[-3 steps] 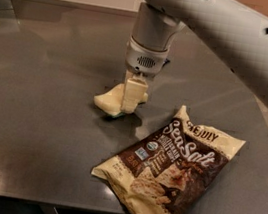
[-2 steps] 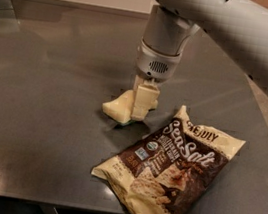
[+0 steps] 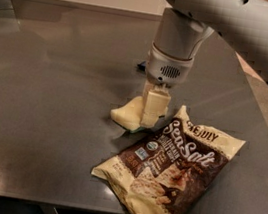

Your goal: Move sponge near brown chip bag

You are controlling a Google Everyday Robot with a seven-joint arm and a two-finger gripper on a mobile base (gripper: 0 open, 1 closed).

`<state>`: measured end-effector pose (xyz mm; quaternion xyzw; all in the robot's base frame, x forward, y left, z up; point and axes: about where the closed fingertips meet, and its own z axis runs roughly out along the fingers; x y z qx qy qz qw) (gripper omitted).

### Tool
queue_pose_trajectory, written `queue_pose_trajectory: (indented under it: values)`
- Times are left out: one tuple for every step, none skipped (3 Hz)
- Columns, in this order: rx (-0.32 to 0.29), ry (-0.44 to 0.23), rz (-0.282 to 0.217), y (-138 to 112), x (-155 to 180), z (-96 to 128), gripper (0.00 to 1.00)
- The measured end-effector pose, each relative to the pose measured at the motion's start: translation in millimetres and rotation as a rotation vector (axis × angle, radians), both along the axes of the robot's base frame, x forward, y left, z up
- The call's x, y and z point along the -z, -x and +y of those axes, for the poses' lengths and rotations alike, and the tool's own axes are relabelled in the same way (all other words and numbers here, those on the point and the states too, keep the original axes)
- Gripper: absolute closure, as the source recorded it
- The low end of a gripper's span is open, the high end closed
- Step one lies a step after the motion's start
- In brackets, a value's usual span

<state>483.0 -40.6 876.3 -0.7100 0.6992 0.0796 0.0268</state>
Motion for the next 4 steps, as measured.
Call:
queue_pose_trajectory:
  values:
    - [0.002,-0.010,-0.014,-3.5,0.2,3.3,0.36]
    - [0.003,-0.019,-0.027,-6.5,0.3,6.3,0.12]
    - [0.004,-0.026,-0.037,-8.9,0.4,8.8,0.00]
    - [0.004,-0.026,-0.037,-8.9,0.4,8.8,0.00]
